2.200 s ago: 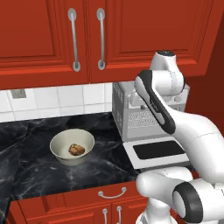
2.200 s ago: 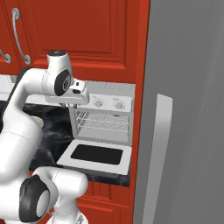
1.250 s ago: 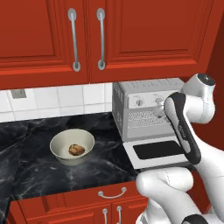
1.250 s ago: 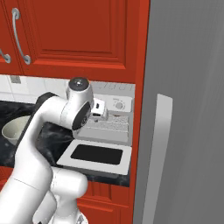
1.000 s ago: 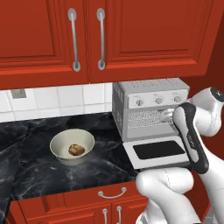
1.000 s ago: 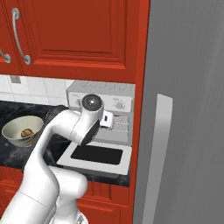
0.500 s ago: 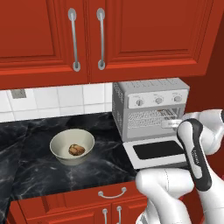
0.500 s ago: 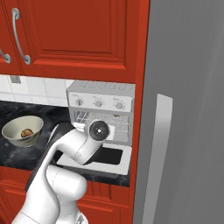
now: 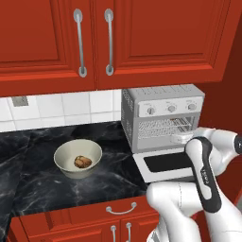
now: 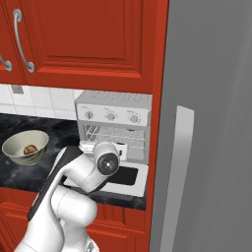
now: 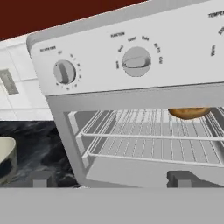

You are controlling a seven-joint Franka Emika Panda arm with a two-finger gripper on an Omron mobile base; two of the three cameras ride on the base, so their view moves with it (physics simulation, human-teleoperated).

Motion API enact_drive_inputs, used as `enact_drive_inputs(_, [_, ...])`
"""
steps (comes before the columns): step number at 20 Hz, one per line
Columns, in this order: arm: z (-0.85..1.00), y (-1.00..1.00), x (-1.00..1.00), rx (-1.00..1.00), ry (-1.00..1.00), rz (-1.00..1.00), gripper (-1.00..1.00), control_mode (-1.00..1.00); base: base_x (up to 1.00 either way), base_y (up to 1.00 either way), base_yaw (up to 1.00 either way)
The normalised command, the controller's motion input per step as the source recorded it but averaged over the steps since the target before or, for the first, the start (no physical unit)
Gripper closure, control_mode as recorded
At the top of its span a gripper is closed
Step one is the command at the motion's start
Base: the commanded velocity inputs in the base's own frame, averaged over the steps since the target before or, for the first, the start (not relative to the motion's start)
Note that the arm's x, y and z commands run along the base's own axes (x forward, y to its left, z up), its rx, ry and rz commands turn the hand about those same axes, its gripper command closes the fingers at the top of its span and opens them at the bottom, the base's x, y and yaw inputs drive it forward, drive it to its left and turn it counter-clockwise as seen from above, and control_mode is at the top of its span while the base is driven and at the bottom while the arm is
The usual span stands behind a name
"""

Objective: Pick up the heated bread from the toaster oven and place it in the bowl. Then move the bread bowl to the dining counter.

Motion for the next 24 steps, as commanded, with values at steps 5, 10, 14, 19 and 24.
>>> enact_drive_inputs(5, [0.00, 0.00, 0.25, 0.00, -0.08, 0.00, -1.00, -1.00, 0.00, 0.00, 0.00])
enact_drive_inputs(10, [0.00, 0.01, 0.38, 0.00, -0.03, 0.00, -1.00, -1.00, 0.00, 0.00, 0.00])
enact_drive_inputs(14, [-0.06, 0.04, 0.45, -0.01, 0.00, 0.00, -1.00, -1.00, 0.00, 0.00, 0.00])
enact_drive_inputs(19, [-0.32, 0.00, 0.38, -0.01, 0.00, 0.00, -1.00, -1.00, 0.00, 0.00, 0.00])
enact_drive_inputs(24, [-0.23, 0.00, 0.39, 0.00, -0.04, 0.00, -1.00, -1.00, 0.00, 0.00, 0.00])
